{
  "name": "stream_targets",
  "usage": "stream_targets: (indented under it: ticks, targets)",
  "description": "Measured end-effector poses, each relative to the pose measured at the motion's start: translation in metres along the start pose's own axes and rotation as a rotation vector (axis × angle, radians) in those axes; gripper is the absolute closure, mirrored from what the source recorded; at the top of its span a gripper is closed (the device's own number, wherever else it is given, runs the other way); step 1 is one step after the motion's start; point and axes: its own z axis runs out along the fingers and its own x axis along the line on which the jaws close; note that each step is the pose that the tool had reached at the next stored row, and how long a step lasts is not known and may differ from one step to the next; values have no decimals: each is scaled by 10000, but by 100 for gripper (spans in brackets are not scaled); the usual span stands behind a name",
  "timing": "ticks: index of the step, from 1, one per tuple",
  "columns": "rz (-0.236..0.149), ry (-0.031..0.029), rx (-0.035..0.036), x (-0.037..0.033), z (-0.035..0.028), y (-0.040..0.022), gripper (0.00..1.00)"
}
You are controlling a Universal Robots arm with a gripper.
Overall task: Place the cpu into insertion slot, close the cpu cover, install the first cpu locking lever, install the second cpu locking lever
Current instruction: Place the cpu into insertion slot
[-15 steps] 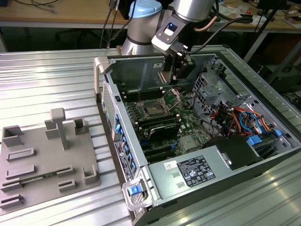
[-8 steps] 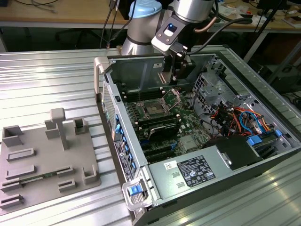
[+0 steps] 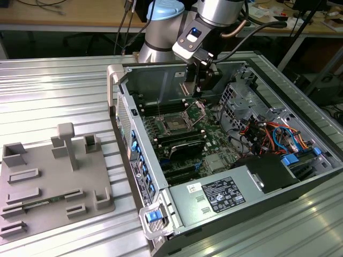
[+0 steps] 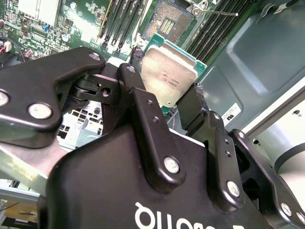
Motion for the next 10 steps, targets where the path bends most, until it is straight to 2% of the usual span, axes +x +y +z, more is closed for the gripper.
stream_targets:
  ticks: [10]
  targets:
    - [2, -3, 12, -34, 45, 0, 45]
